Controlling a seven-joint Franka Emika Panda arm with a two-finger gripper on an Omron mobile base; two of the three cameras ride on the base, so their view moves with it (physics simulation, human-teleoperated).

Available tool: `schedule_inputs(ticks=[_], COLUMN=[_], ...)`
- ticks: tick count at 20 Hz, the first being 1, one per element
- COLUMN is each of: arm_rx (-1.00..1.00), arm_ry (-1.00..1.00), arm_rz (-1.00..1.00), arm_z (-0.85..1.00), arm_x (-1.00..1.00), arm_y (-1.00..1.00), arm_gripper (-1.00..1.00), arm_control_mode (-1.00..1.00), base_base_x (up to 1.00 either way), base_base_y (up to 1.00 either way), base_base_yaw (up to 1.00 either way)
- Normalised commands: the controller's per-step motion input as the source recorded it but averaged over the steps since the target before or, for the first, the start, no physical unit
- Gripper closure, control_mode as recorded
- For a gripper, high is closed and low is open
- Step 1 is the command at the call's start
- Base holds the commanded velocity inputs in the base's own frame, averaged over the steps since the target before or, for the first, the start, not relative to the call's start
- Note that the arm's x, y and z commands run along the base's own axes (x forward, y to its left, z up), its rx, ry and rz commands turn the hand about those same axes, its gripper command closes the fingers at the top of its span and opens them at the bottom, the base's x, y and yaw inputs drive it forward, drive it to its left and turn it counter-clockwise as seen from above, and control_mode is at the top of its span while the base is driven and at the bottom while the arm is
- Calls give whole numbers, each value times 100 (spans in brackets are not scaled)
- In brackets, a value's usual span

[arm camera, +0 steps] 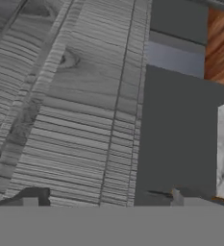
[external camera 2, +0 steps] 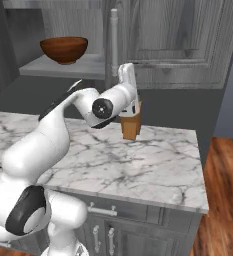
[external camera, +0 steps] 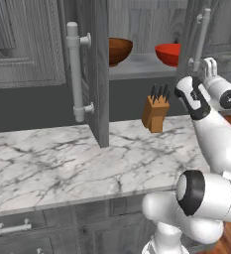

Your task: Open the cabinet. Pick the bowls from the counter and place them in the cabinet. Then close the cabinet.

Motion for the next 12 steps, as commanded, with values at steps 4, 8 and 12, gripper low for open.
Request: schedule_inputs(ticks=[4, 8, 12], arm_rx=[8, 6, 2], arm_ry=[36, 23, -27], arm_rz=[-31, -21, -2], arm_z=[0, 1, 45], arm_x=[72, 73, 73], arm_y=[0, 0, 0], arm_gripper=[-100, -100, -100], arm_control_mode=[-100, -100, -100], base_base_x=[0, 0, 0], base_base_y=[0, 0, 0], base_base_yaw=[0, 0, 0])
